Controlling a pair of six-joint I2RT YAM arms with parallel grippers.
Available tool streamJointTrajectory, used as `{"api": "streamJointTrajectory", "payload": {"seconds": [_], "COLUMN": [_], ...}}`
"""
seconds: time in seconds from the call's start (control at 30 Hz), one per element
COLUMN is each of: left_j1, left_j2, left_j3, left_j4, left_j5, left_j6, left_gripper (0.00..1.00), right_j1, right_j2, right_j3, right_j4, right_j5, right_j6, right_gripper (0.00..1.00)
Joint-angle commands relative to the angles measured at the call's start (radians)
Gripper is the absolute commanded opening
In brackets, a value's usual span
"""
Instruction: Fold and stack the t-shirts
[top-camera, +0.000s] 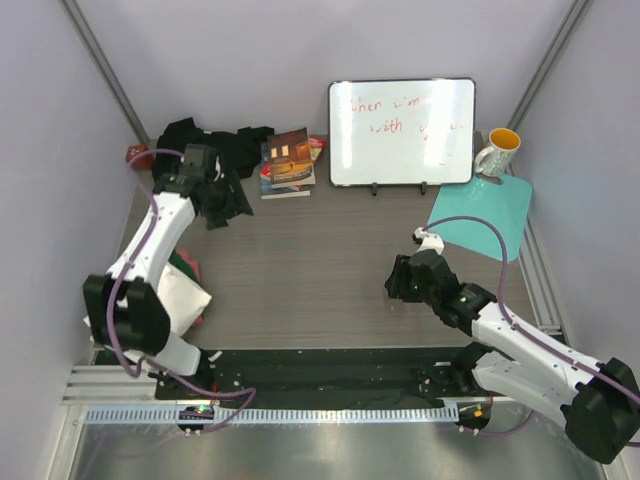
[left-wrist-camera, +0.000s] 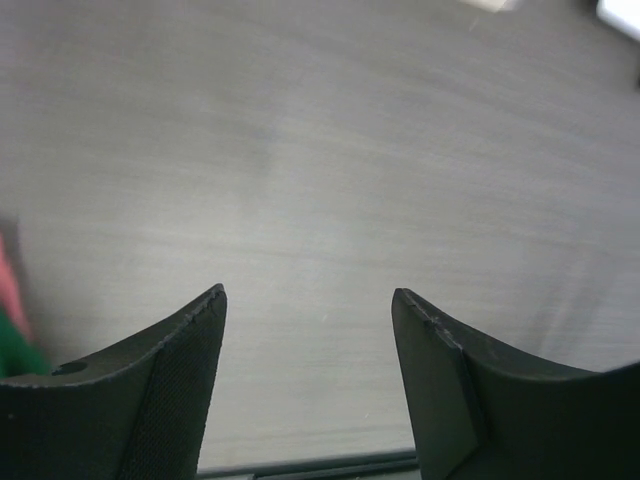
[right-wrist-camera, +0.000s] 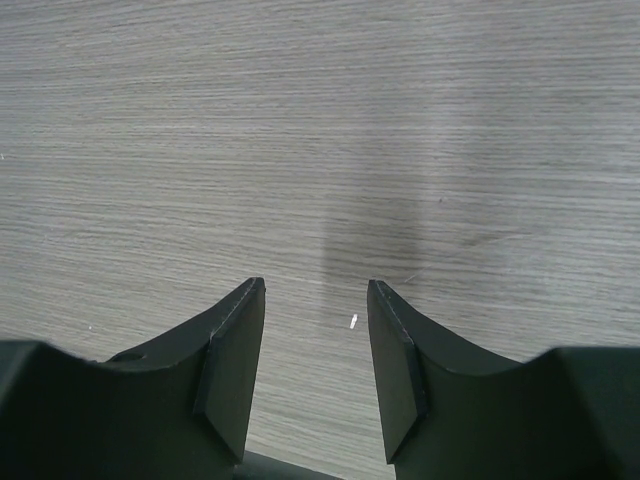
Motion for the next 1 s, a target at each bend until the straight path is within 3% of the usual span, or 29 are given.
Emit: {"api": "streamJointTrajectory", "payload": {"seconds": [0.0,0.3,0.4,0.83,0.97], "left_j1": [-0.002,-0.030,-0.044,-0.102,-0.142], "left_j2": [0.185,0.595,0.704,1.004,1.101], "left_j3": [0.217,0.782,0.909,1.150,1.184], "left_j4": [0.074,0.045,0.045,0.272,0.436], "left_j5": [0.056,0.233,0.289,0.470,0.584], "left_j6": [-0.001,-0.011,-0.017,-0.120,-0.198], "left_gripper": [0.67,0.72,0.72,0.76,0.78], "right_j1": [0.003,0.003,0.003,0.005,0.003], "right_j2": [-0.044,-0.052,-0.038,0.010,0.001], "right_j3": [-0.011,-0.033,-0.033,-0.024,-0.041], "right_j4": [0.034,0.064,0.076,0.108,0.117], "right_j5": [-0.023,-0.054,-0.066,-0.086,-0.087], "right_j6": [0.028,0.037,0.039,0.031,0.036], "right_gripper": [0.51,0.51,0.51,0.51,0.51]}}
